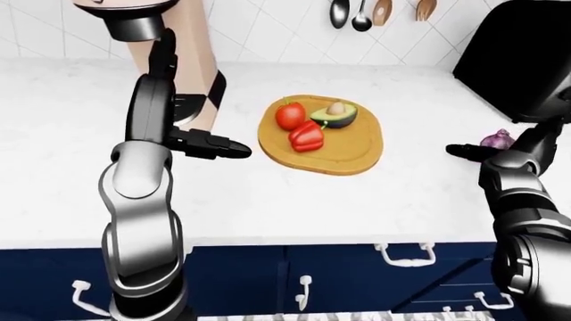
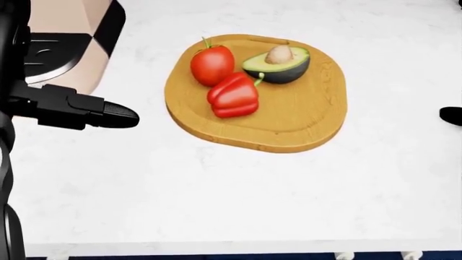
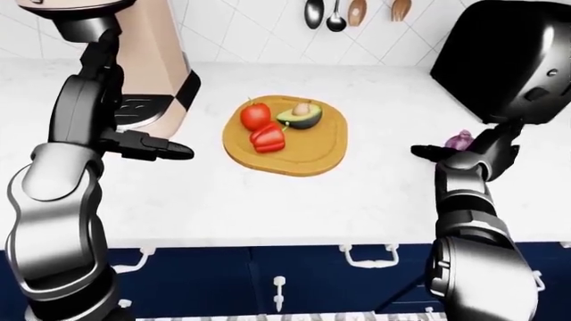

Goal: Place the avocado, onion, tomato and bell pepper on the cutting board.

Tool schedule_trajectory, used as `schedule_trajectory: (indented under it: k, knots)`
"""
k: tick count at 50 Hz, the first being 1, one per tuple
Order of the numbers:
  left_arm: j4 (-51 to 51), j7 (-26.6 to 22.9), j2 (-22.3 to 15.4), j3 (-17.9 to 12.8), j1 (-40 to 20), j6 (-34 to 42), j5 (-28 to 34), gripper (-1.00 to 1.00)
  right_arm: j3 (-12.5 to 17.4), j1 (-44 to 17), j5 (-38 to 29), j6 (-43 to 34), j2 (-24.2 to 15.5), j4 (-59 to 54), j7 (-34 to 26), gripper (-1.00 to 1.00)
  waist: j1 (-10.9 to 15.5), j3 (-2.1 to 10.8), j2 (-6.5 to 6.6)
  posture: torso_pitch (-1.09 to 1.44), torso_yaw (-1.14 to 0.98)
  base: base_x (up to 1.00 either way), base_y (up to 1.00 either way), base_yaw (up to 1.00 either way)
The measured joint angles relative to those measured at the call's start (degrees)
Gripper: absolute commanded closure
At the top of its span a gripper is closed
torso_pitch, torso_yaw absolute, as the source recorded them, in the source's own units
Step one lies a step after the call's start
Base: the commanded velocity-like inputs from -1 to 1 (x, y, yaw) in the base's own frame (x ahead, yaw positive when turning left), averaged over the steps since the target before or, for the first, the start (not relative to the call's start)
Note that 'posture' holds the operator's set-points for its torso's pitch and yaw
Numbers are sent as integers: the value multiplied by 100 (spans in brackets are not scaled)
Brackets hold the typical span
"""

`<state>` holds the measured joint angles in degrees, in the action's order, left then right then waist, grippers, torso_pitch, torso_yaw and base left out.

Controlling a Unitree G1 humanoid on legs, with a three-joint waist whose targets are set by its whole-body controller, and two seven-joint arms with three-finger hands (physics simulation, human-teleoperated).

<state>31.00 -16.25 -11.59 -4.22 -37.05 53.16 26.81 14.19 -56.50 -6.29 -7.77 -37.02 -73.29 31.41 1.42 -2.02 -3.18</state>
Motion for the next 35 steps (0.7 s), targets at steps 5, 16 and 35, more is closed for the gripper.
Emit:
schedule_trajectory:
  k: [5,16,35]
  knots:
    - [19,-17,-1,-2,2,2,15,-100,-26,-24,71,24,38,-30,-52,-100,-8,3,-6,0,0,0,0,0]
    - [-29,-29,-20,-9,-60,8,33,-100,0,-173,227,140,83,-104,-186,-86,-1,-2,2,0,0,0,0,0]
    - [49,-101,-47,-18,-68,67,92,-100,-48,-108,220,55,43,-84,-196,-24,-8,3,-35,0,0,0,0,0]
